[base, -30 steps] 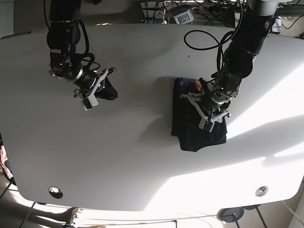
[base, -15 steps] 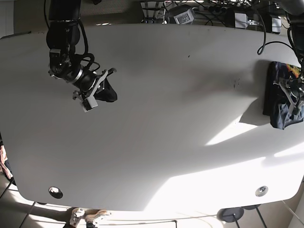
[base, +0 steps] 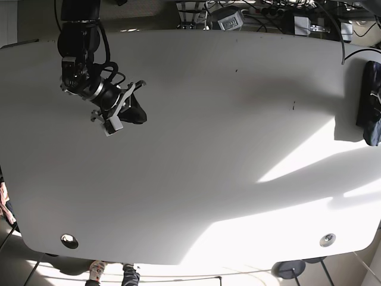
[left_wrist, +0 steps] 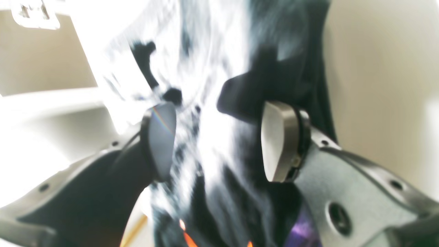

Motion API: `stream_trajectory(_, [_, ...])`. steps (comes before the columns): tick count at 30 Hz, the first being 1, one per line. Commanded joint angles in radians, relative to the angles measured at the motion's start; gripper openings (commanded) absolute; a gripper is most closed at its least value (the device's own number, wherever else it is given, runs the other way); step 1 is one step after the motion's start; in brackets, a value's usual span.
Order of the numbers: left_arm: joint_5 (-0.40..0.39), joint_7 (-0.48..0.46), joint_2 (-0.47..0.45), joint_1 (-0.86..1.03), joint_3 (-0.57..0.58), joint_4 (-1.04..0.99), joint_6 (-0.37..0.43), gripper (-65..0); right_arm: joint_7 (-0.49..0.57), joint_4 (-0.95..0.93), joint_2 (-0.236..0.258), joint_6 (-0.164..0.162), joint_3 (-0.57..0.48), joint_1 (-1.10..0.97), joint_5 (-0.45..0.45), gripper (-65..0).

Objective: Fold the T-shirt properly
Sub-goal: 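Carry the folded shirt with the left gripper to the table's side and release, then lower the right gripper onto the striped garment and grasp it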

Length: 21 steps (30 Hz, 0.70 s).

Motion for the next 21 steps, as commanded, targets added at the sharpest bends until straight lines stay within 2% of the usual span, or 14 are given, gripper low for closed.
stream_trajectory(1, [-0.017,-0.022,-0.031,-0.018,-0.011,0.108,0.006,-29.0,0.024,0.038,0.006,0.009,0.004,0.002,-0.03,-60.7])
stream_trajectory(3, [-0.066,-0.02,-0.008,-0.018,-0.011,0.149,0.006,-29.0,0.024,0.066,-0.005,0.009,0.004,-0.001,-0.111,-60.7])
stream_trajectory(5, [-0.138,-0.02,0.004,-0.018,-0.01,0.191,0.006,-29.0,0.025,0.087,-0.04,0.009,0.011,-0.001,-0.205,-60.7])
stream_trajectory(6, [-0.174,-0.02,0.03,-0.018,-0.008,0.211,0.006,-29.0,0.025,0.098,-0.059,0.009,0.031,0.001,-0.255,-60.7])
stream_trajectory(7, [-0.207,-0.022,0.076,-0.024,-0.008,0.251,0.006,-29.2,0.031,0.104,-0.101,0.009,0.073,0.004,-0.326,-60.7])
stream_trajectory(9, [-0.212,-0.025,0.145,-0.018,-0.01,0.326,0.006,-30.0,0.094,0.117,-0.154,0.009,0.128,0.004,-0.41,-60.7])
stream_trajectory(11, [-0.211,-0.022,0.22,-0.013,-0.011,0.401,0.013,-34.0,0.186,0.11,-0.183,0.009,0.163,-0.002,-0.475,-60.7])
stream_trajectory(12, [-0.211,-0.022,0.272,0.02,-0.01,0.449,0.071,-35.1,0.24,0.107,-0.184,0.009,0.174,-0.013,-0.499,-60.6])
stream_trajectory(15, [-0.209,-0.019,0.372,0.116,-0.01,0.625,0.197,-35.1,0.294,0.121,-0.183,0.009,0.178,-0.075,-0.505,-60.6])
stream_trajectory(19, [-0.209,0.079,0.513,0.329,-0.011,0.944,0.34,-35.1,0.309,0.202,-0.18,0.009,0.218,-0.182,-0.504,-60.6])
stream_trajectory(21, [-0.211,0.092,0.601,0.464,-0.011,1.047,0.415,-35.6,0.384,0.216,-0.18,0.009,0.223,-0.257,-0.504,-60.6])
